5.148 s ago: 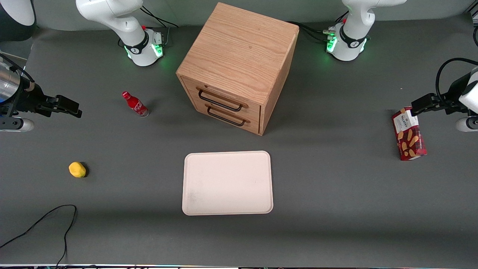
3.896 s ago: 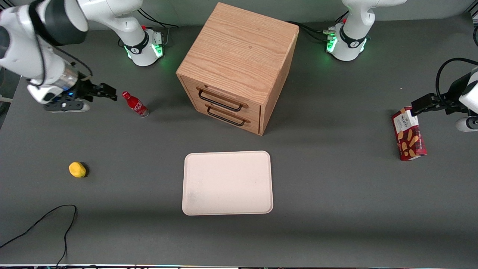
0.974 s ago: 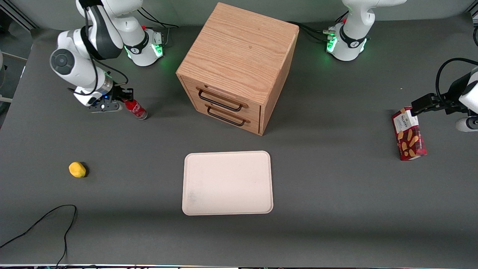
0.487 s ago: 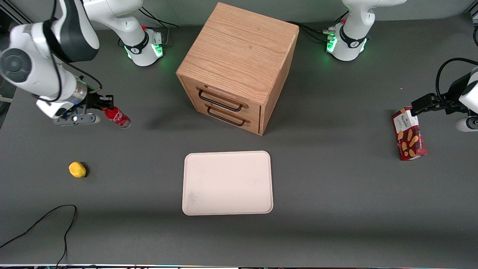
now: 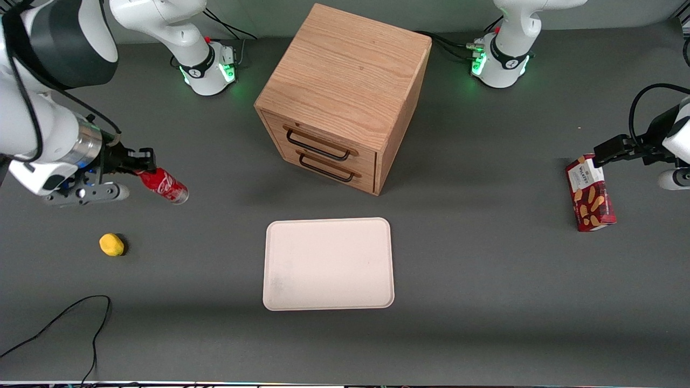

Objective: Place coke bottle on tray
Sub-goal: 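Lift the bottle and carry it toward the white tray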

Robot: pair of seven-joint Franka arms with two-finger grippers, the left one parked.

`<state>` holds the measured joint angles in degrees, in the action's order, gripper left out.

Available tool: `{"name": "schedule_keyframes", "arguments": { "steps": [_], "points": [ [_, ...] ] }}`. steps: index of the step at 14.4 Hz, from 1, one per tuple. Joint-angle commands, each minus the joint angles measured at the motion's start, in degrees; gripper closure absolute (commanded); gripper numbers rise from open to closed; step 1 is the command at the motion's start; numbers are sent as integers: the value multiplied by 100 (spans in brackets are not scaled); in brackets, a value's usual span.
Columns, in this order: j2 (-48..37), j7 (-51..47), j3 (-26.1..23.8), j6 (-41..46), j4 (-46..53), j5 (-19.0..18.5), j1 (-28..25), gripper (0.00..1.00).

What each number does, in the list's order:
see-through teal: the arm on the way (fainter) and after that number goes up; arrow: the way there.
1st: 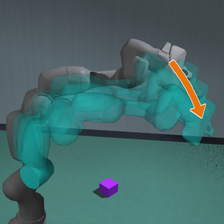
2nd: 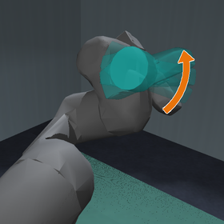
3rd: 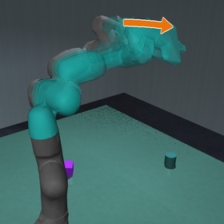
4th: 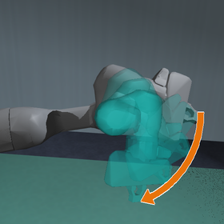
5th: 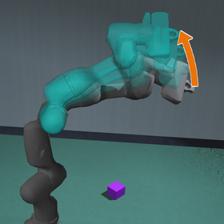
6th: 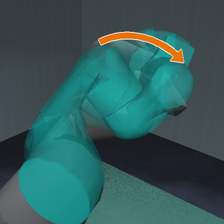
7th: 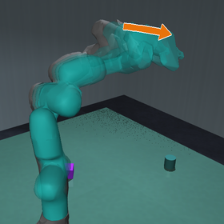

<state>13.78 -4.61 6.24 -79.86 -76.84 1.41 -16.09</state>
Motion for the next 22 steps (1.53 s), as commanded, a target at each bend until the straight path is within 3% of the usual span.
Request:
{"name": "schedule_keyframes", "arguments": {
  "steps": [1, 5, 8, 16, 22],
  "points": [
    [1221, 57, -210, 690, 2117, 87, 27, 98],
    [1942, 48, -571, 61, 2814, 87, 54, 97],
    [2320, -258, -887, -792, 2815, 87, 71, 97],
    [3498, -295, -1107, -2322, 2727, 69, 10, 93],
    [3631, -365, -1107, -2482, 2324, 78, -8, 89]
  ]
}}
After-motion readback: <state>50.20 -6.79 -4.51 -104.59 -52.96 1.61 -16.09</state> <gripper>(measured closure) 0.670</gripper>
